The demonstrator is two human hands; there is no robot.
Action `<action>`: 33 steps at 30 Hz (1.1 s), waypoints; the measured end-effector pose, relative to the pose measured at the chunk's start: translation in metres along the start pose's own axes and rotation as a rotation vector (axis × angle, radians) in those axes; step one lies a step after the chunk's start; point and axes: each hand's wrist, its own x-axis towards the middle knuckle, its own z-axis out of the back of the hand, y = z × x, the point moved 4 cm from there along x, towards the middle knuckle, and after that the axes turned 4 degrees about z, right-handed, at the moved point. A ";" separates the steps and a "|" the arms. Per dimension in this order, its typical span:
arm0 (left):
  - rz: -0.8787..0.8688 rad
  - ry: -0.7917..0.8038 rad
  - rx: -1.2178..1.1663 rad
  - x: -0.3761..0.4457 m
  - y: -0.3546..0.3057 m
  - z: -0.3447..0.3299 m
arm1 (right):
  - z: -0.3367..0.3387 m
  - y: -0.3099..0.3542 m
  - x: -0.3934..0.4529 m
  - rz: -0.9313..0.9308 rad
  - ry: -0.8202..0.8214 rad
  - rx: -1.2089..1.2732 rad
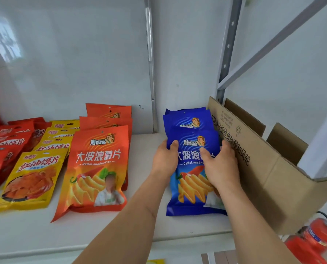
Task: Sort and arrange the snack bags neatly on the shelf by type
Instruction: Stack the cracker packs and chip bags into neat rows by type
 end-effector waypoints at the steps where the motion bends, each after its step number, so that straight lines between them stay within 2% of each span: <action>1: 0.029 0.011 0.016 0.003 0.002 0.002 | 0.000 0.001 0.003 0.000 0.006 0.002; 5: 0.154 0.067 -0.079 0.019 0.011 0.007 | -0.005 0.001 0.012 -0.023 0.045 0.002; 10: 0.166 0.093 -0.154 0.030 0.006 0.005 | -0.015 -0.007 0.014 -0.194 0.134 0.039; 13: 0.201 0.125 -0.188 0.031 0.007 -0.001 | -0.016 -0.006 0.020 -0.226 0.180 0.009; 23: 0.126 0.068 -0.189 0.033 0.009 0.006 | -0.019 -0.004 0.027 -0.206 0.270 0.070; 29: 0.015 -0.070 -0.065 0.028 0.001 0.036 | -0.035 0.008 0.014 -0.189 0.352 0.153; 33: 0.054 -0.057 -0.024 0.025 0.004 0.042 | -0.032 0.012 0.017 -0.181 0.396 0.159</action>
